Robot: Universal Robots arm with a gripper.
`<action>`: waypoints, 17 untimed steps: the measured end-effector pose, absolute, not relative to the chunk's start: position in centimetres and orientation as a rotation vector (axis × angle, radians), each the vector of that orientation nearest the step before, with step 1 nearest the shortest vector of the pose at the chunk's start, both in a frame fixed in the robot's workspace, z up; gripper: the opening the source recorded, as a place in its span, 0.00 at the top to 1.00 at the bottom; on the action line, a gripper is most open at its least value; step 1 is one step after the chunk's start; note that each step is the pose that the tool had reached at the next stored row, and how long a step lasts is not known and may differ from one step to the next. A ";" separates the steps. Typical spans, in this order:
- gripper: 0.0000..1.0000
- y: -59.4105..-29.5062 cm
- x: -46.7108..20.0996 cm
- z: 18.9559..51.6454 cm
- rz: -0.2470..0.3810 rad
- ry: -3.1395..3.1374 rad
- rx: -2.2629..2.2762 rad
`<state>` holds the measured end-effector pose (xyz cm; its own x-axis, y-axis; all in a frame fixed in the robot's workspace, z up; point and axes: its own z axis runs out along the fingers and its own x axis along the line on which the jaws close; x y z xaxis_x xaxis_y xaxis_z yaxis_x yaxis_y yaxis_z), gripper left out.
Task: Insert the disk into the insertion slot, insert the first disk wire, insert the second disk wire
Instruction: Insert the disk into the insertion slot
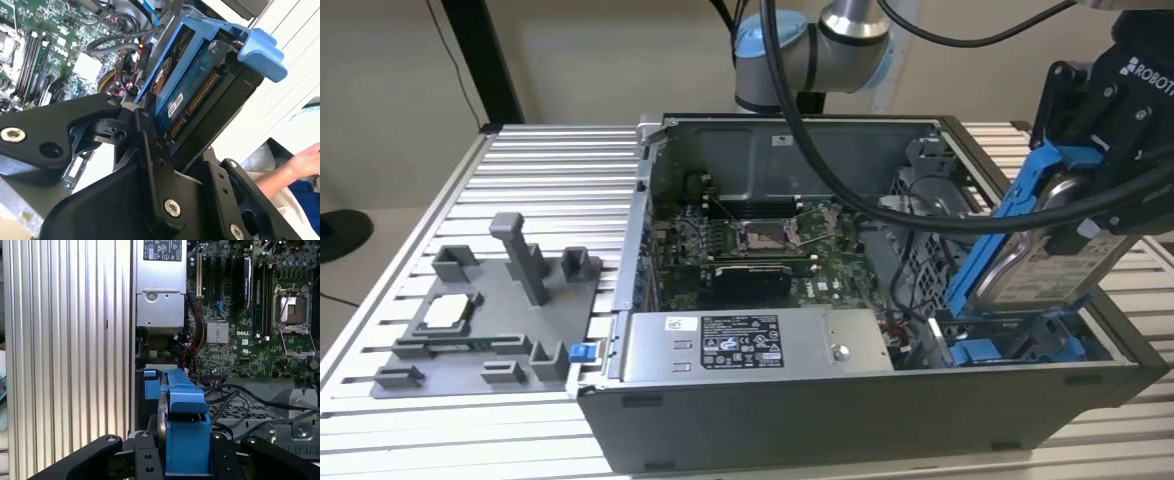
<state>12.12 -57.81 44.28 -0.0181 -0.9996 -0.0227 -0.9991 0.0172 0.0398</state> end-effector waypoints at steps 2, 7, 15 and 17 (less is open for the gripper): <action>1.00 -57.8 12.3 44.0 -0.075 -2.234 2.195; 1.00 -58.0 12.6 43.3 -0.085 -2.238 2.200; 1.00 -58.1 12.6 41.9 -0.094 -2.242 2.204; 1.00 -58.2 12.6 41.6 -0.096 -2.243 2.205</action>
<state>12.60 -58.16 41.56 -0.0181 -0.9988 -0.0464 -0.9991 0.0162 0.0402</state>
